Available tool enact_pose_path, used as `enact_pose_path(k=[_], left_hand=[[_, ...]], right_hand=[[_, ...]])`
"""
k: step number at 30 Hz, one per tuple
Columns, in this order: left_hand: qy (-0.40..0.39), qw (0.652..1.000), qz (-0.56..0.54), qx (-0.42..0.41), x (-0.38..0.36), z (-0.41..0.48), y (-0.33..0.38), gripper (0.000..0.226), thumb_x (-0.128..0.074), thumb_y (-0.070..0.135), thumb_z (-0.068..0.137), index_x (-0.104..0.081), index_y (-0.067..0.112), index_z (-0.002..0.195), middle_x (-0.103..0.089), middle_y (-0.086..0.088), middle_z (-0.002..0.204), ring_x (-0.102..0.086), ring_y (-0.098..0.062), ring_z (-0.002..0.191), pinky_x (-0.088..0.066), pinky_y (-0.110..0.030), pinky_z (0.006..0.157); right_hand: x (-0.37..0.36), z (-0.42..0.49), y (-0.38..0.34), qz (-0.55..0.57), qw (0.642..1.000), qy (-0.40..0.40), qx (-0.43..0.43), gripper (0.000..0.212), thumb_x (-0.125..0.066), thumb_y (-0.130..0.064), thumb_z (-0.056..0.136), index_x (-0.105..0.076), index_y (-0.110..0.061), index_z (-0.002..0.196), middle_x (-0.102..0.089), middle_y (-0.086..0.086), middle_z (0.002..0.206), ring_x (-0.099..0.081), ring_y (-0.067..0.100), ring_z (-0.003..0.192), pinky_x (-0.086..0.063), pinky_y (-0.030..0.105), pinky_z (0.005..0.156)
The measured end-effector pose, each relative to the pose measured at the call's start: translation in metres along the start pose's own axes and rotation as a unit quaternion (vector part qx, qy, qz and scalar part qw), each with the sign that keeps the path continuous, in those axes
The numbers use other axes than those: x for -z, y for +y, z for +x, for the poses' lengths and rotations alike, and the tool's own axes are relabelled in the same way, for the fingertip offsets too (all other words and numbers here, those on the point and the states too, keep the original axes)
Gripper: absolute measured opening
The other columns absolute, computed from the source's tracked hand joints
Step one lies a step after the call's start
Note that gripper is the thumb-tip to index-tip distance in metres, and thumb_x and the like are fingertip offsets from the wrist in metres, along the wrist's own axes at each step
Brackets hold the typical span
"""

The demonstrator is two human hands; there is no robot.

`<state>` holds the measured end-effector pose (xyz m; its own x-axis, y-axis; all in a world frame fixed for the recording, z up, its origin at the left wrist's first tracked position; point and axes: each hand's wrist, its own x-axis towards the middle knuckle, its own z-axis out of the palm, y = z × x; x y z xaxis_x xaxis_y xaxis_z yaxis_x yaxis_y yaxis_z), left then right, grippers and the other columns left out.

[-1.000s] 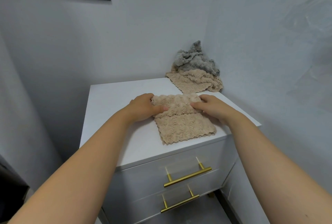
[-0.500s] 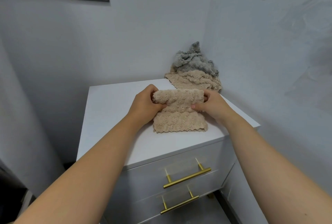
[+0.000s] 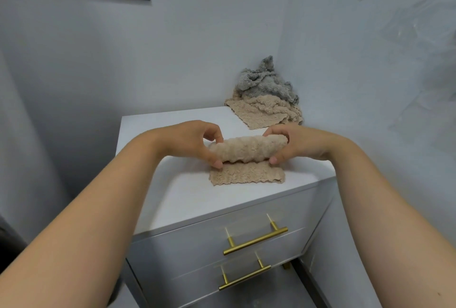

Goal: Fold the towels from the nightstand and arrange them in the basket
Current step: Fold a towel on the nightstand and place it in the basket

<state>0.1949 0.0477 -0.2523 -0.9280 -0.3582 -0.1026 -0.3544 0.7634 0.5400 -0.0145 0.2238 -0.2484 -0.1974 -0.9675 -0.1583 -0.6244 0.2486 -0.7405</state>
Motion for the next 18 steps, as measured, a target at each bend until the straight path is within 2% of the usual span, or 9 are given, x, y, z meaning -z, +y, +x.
enact_pose_path(k=[2, 5, 7, 8, 11, 13, 15, 17, 18], left_hand=[[-0.007, 1.0, 0.014, 0.008, 0.004, -0.006, 0.004, 0.037, -0.074, 0.065, 0.06, -0.065, 0.04, 0.086, -0.059, 0.021, 0.118, -0.047, 0.003, 0.116, -0.036, -0.03, 0.099], [0.031, 1.0, -0.003, 0.007, 0.004, -0.007, 0.007, 0.033, -0.059, 0.058, 0.082, -0.072, 0.028, 0.085, -0.068, 0.009, 0.108, -0.056, -0.009, 0.11, -0.039, -0.033, 0.099], [0.059, 0.998, -0.001, 0.001, 0.0, -0.004, 0.01, 0.034, -0.058, 0.051, 0.087, -0.073, 0.021, 0.08, -0.071, -0.004, 0.097, -0.06, -0.024, 0.102, -0.044, -0.043, 0.098], [0.067, 0.998, 0.002, -0.004, -0.003, -0.003, 0.012, 0.03, -0.062, 0.046, 0.086, -0.073, 0.019, 0.078, -0.071, -0.005, 0.093, -0.061, -0.026, 0.1, -0.046, -0.044, 0.096], [0.084, 0.996, 0.01, -0.019, -0.012, 0.003, 0.019, 0.022, -0.077, 0.035, 0.075, -0.063, 0.02, 0.081, -0.067, 0.001, 0.091, -0.062, -0.022, 0.093, -0.05, -0.04, 0.088], [0.062, 0.998, 0.022, -0.007, -0.017, 0.005, 0.025, 0.04, -0.08, 0.037, 0.072, -0.055, 0.025, 0.102, -0.059, 0.008, 0.099, -0.058, -0.015, 0.093, -0.049, -0.033, 0.085], [0.016, 0.998, 0.053, 0.018, -0.018, 0.006, 0.028, 0.059, -0.077, 0.043, 0.073, -0.049, 0.028, 0.123, -0.052, 0.011, 0.107, -0.053, -0.011, 0.097, -0.044, -0.028, 0.088], [-0.023, 0.996, 0.084, 0.037, -0.018, 0.008, 0.028, 0.059, -0.074, 0.05, 0.073, -0.052, 0.027, 0.123, -0.053, 0.012, 0.107, -0.052, -0.011, 0.098, -0.042, -0.028, 0.089], [-0.036, 0.995, 0.086, 0.044, -0.018, 0.009, 0.026, 0.053, -0.073, 0.053, 0.073, -0.057, 0.026, 0.116, -0.057, 0.012, 0.102, -0.054, -0.012, 0.096, -0.043, -0.029, 0.086]], right_hand=[[0.001, -0.005, -0.003, 0.013, 0.999, -0.046, 0.0, 0.039, -0.078, -0.018, 0.073, -0.061, -0.015, 0.109, -0.063, 0.004, 0.111, -0.059, 0.014, 0.102, -0.047, 0.024, 0.09], [0.003, -0.008, -0.004, 0.006, 0.999, -0.039, -0.01, 0.036, -0.064, -0.036, 0.087, -0.064, -0.014, 0.115, -0.059, 0.004, 0.129, -0.052, 0.016, 0.122, -0.04, 0.017, 0.098], [0.003, -0.007, -0.004, -0.01, 1.0, -0.02, -0.013, 0.034, -0.055, -0.049, 0.088, -0.07, -0.024, 0.105, -0.058, -0.004, 0.13, -0.048, 0.009, 0.126, -0.034, 0.023, 0.108], [0.003, -0.005, -0.004, -0.016, 1.0, -0.016, -0.015, 0.028, -0.057, -0.047, 0.088, -0.071, -0.026, 0.1, -0.059, -0.005, 0.129, -0.048, 0.009, 0.127, -0.032, 0.027, 0.11], [-0.004, 0.001, -0.006, -0.043, 0.999, -0.02, -0.026, 0.003, -0.069, -0.019, 0.085, -0.068, -0.022, 0.086, -0.064, 0.009, 0.123, -0.053, 0.02, 0.123, -0.038, 0.032, 0.106], [-0.008, 0.005, -0.009, -0.081, 0.996, -0.025, -0.03, 0.016, -0.075, -0.016, 0.079, -0.063, -0.023, 0.088, -0.063, 0.009, 0.117, -0.056, 0.022, 0.113, -0.041, 0.033, 0.101], [-0.011, 0.007, -0.011, -0.102, 0.993, -0.033, -0.055, 0.031, -0.078, -0.019, 0.076, -0.059, -0.024, 0.1, -0.058, 0.002, 0.111, -0.054, 0.016, 0.103, -0.044, 0.032, 0.096], [-0.01, 0.007, -0.012, -0.122, 0.987, -0.046, -0.092, 0.04, -0.078, -0.026, 0.076, -0.057, -0.024, 0.11, -0.058, -0.004, 0.108, -0.055, 0.014, 0.101, -0.045, 0.028, 0.093], [-0.009, 0.007, -0.012, -0.134, 0.984, -0.05, -0.108, 0.037, -0.078, -0.03, 0.076, -0.06, -0.023, 0.107, -0.06, -0.007, 0.102, -0.056, 0.012, 0.097, -0.045, 0.025, 0.089]])
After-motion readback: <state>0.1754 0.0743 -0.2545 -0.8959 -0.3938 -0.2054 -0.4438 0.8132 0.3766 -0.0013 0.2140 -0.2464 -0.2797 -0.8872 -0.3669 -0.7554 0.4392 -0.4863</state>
